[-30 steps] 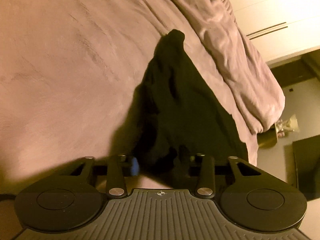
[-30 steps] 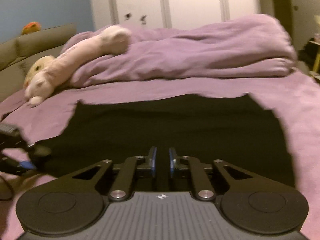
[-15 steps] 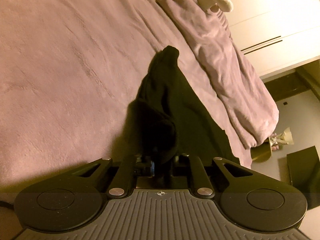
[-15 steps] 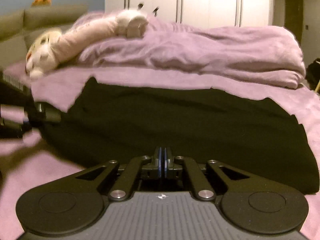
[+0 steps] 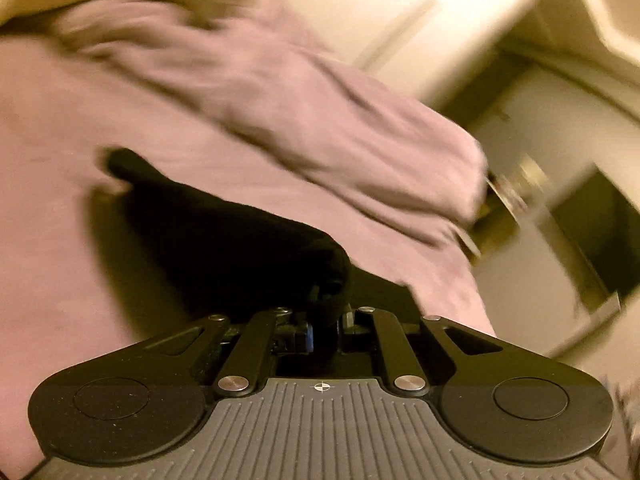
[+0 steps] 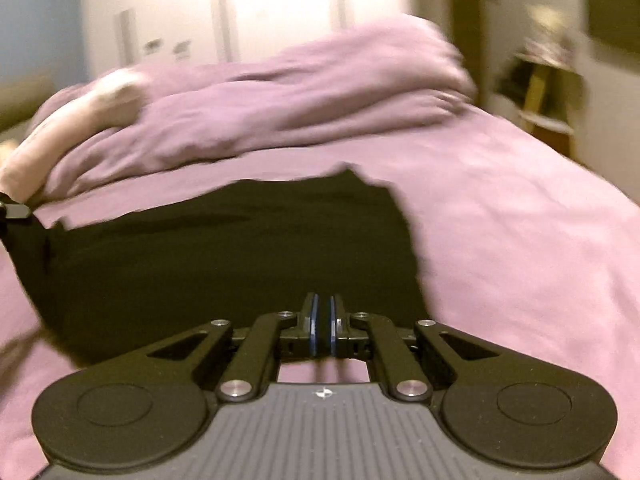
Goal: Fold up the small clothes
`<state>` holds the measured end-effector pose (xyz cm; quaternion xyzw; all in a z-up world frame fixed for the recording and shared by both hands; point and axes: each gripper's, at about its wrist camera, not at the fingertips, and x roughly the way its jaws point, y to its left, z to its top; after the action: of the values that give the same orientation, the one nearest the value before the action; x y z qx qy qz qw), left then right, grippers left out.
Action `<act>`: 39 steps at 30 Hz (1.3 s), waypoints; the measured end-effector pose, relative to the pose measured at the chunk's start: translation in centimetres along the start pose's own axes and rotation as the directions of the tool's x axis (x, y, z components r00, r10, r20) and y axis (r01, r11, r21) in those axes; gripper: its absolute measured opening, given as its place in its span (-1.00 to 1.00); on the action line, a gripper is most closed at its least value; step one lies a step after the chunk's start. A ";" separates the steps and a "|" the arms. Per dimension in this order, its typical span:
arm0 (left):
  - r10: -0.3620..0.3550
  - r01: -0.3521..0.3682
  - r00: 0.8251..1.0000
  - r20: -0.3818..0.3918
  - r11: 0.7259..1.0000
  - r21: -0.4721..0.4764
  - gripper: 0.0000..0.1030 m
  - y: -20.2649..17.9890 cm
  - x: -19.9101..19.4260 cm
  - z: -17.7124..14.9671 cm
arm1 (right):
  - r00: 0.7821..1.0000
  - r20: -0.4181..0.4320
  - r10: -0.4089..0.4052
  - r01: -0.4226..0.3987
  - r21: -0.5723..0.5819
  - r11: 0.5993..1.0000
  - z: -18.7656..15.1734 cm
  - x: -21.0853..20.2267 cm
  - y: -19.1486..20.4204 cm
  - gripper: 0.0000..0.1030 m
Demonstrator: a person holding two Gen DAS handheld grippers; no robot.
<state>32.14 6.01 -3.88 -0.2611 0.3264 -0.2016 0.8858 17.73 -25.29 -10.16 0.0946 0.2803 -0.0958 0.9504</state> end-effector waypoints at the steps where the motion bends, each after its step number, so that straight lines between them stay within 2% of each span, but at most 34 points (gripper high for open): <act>1: -0.026 0.027 0.999 -0.030 0.998 0.053 -0.79 -2.1 1.5 -0.6 | 1.000 -0.001 -0.014 0.014 0.025 1.000 -0.1 -0.2 -0.9 -0.93; 4: -0.057 0.084 0.987 -0.149 0.979 0.186 -0.78 -7.1 6.2 -3.9 | 0.999 -0.004 -0.038 0.038 0.057 0.998 -0.5 -0.4 -2.9 -0.93; 6: -0.061 0.118 0.966 -0.252 0.969 0.218 -0.76 -8.4 9.2 -6.5 | 0.999 -0.003 -0.048 0.048 0.063 0.997 -0.7 -0.6 -3.5 -0.93; 9: 0.057 0.044 0.918 -0.392 0.969 0.244 -0.72 -8.3 12.2 -9.5 | 0.999 -0.016 -0.040 0.041 0.066 0.997 -0.7 -0.9 -4.3 -0.92; 10: 0.049 0.046 0.918 -0.393 0.972 0.229 -0.68 -8.0 11.8 -9.9 | 0.999 -0.019 -0.029 0.030 0.065 0.997 -0.7 -0.8 -4.2 -0.92; 11: 0.031 0.054 0.928 -0.371 0.975 0.218 -0.62 -7.8 10.7 -9.9 | 1.000 -0.021 -0.014 0.015 0.068 0.998 -0.7 -0.9 -4.5 -0.92; 13: 0.011 0.064 0.944 -0.331 0.974 0.215 -0.30 -7.4 8.2 -9.7 | 1.000 -0.014 0.015 -0.014 0.072 0.997 -0.4 -1.0 -4.7 -0.86; 14: 0.019 0.051 0.950 -0.311 0.975 0.215 -0.26 -7.1 6.9 -9.6 | 1.000 -0.006 0.028 -0.027 0.074 0.997 -0.3 -1.2 -4.8 -0.86; 16: 0.088 -0.026 0.957 -0.276 0.975 0.222 -0.25 -6.3 4.9 -9.2 | 0.997 0.000 0.075 -0.075 0.090 0.993 0.3 -1.2 -4.6 -0.85; 18: 0.175 -0.120 0.957 -0.232 0.965 0.232 -0.25 -5.2 3.2 -9.2 | 0.991 0.001 0.133 -0.132 0.130 0.983 1.0 -1.0 -4.3 -0.76; 20: 0.223 -0.171 0.950 -0.219 0.958 0.232 -0.25 -4.4 2.9 -9.2 | 0.978 -0.004 0.207 -0.202 0.200 0.959 1.7 -0.3 -4.0 -0.54; 22: 0.283 -0.231 0.935 -0.215 0.944 0.237 -0.20 -3.5 2.7 -9.5 | 0.950 -0.044 0.310 -0.286 0.280 0.916 2.4 1.6 -3.6 -0.04; 23: 0.318 -0.263 0.924 -0.214 0.932 0.251 -0.20 -3.4 2.6 -9.8 | 0.939 -0.061 0.337 -0.303 0.309 0.901 2.5 2.4 -3.4 0.01; 24: 0.330 -0.272 0.921 -0.210 0.926 0.262 -0.17 -3.1 2.4 -9.9 | 0.936 -0.080 0.344 -0.302 0.321 0.897 2.7 3.3 -3.0 0.05; 27: 0.324 -0.275 0.923 -0.207 0.932 0.237 -0.15 -1.9 1.5 -9.7 | 0.929 -0.133 0.346 -0.285 0.337 0.897 3.3 6.0 -2.1 0.10; 30: 0.300 -0.257 0.930 -0.213 0.944 0.206 -0.15 -1.2 1.2 -9.7 | 0.913 -0.158 0.376 -0.305 0.348 0.887 3.6 8.0 -1.1 0.13; 32: 0.295 -0.251 0.930 -0.221 0.946 0.207 -0.15 -1.2 1.5 -10.1 | 0.899 -0.156 0.409 -0.341 0.335 0.878 3.9 8.5 -0.2 0.13; 35: 0.310 -0.259 0.923 -0.229 0.939 0.227 -0.12 -1.2 2.5 -10.5 | 0.905 -0.172 0.389 -0.342 0.251 0.906 4.3 9.0 1.4 -0.15; 36: 0.316 -0.264 0.921 -0.226 0.936 0.232 -0.11 -1.3 2.7 -10.5 | 0.907 -0.173 0.385 -0.344 0.225 0.912 4.5 9.0 1.7 -0.32; 37: 0.316 -0.264 0.923 -0.221 0.935 0.237 -0.08 -1.4 2.7 -10.6 | 0.911 -0.169 0.376 -0.345 0.186 0.920 4.7 9.0 2.3 -0.57; 39: 0.322 -0.269 0.920 -0.221 0.933 0.239 -0.06 -1.7 2.9 -10.5 | 0.919 -0.168 0.358 -0.344 0.105 0.933 5.0 8.6 3.0 -0.69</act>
<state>26.63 -0.30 -11.09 -0.0882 0.4517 -0.1293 0.8783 28.11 -24.65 -10.44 0.1866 0.3417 0.0750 0.9181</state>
